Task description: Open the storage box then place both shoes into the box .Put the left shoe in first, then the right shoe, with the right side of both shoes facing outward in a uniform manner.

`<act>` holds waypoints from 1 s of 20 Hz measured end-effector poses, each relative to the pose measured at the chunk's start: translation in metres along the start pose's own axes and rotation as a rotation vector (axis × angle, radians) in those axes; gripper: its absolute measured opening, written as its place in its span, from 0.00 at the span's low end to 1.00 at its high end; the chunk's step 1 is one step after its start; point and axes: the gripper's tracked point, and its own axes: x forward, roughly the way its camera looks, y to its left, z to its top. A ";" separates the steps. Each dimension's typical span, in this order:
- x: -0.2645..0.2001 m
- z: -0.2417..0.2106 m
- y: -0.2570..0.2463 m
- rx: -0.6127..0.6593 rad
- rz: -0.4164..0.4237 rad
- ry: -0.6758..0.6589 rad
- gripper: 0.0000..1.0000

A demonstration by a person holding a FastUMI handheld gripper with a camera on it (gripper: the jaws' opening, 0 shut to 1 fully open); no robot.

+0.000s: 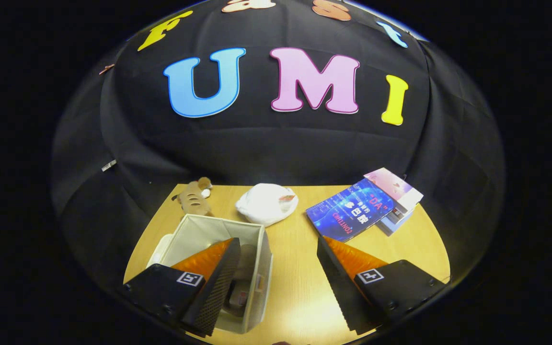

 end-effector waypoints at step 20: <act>-0.097 0.064 -0.215 -0.048 0.076 -0.323 0.99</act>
